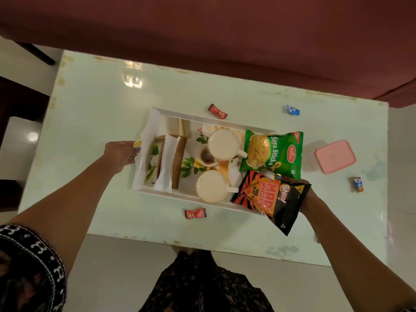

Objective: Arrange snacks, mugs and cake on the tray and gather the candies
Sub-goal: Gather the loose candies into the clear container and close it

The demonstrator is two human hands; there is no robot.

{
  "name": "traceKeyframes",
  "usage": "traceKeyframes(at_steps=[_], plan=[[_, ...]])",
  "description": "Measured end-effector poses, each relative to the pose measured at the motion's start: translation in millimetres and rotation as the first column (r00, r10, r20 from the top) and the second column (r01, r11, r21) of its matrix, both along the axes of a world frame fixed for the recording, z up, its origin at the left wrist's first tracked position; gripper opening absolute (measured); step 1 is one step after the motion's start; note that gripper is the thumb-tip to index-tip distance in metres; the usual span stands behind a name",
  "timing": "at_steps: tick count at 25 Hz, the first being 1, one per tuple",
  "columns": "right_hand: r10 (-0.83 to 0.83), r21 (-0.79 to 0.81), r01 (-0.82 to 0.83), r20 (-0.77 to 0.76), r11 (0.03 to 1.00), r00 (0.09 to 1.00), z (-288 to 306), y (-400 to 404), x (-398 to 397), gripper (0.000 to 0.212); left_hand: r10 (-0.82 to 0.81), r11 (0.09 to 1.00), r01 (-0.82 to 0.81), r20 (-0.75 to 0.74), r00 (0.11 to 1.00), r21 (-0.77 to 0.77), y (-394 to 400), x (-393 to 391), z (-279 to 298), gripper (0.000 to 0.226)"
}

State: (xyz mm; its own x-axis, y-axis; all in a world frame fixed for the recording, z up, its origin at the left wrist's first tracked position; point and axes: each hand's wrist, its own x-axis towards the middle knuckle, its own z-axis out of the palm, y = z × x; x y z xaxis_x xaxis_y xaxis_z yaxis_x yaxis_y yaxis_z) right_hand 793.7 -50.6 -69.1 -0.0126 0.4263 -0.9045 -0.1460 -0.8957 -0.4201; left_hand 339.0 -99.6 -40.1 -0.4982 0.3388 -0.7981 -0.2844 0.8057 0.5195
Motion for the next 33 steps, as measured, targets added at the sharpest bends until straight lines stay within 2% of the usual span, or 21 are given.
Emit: traceKeyframes(at_steps=[3,11,13,16,18,20,22,24,27,28,30,33], plan=[[0.016,-0.013,-0.016,0.003,1.000,1.000,-3.1,2.1,0.0,0.021,-0.016,1.000,0.016,-0.011,1.000,-0.022,1.7,1.2,-3.2,0.037],[0.092,-0.058,-0.092,-0.005,0.994,0.996,-6.1,2.6,3.8,0.015,-0.025,0.999,0.024,-0.044,0.999,-0.032,5.4,-0.3,-5.2,0.025],[0.115,-0.039,-0.115,-0.019,0.993,0.993,0.9,3.8,7.1,0.019,-0.028,0.998,0.024,-0.079,0.996,-0.052,5.0,1.1,-8.7,0.032],[0.125,0.002,-0.125,0.016,0.992,0.992,15.9,5.7,12.5,0.027,-0.162,0.980,0.122,-0.278,0.947,-0.155,0.3,3.9,-10.1,0.041],[0.038,0.012,-0.041,0.172,0.999,0.984,27.4,4.4,16.7,0.028,-0.246,0.965,0.176,-0.441,0.863,-0.193,-11.2,8.2,0.1,0.049],[-0.077,0.035,0.070,0.289,0.997,0.954,41.6,0.1,22.5,0.013,-0.209,0.978,0.178,-0.520,0.828,-0.108,-26.3,16.9,12.5,0.052],[-0.116,0.054,0.104,0.316,0.993,0.942,60.4,-7.9,28.0,0.012,-0.170,0.977,0.213,-0.581,0.796,0.006,-44.2,34.6,30.3,0.052],[-0.111,0.095,0.083,0.338,0.992,0.934,78.8,-18.2,33.8,0.014,-0.212,0.936,0.341,-0.637,0.741,0.085,-65.5,62.1,51.3,0.048],[-0.099,0.212,0.014,0.394,0.977,0.914,99.2,-28.0,44.1,0.015,-0.349,0.786,0.594,-0.669,0.656,0.172,-95.1,121.2,79.5,0.036],[-0.091,0.239,-0.011,0.414,0.971,0.906,103.3,-29.8,47.2,0.016,-0.405,0.731,0.649,-0.632,0.660,0.209,-102.7,144.9,87.9,0.033],[-0.052,0.249,-0.077,0.475,0.965,0.879,106.0,-29.9,55.8,0.034,-0.523,0.649,0.706,-0.509,0.684,0.283,-114.5,195.3,100.9,0.033],[0.072,0.218,-0.282,0.659,0.934,0.748,101.7,-21.9,68.9,0.051,-0.648,0.571,0.741,-0.359,0.671,0.354,-128.4,277.1,108.1,0.037]])
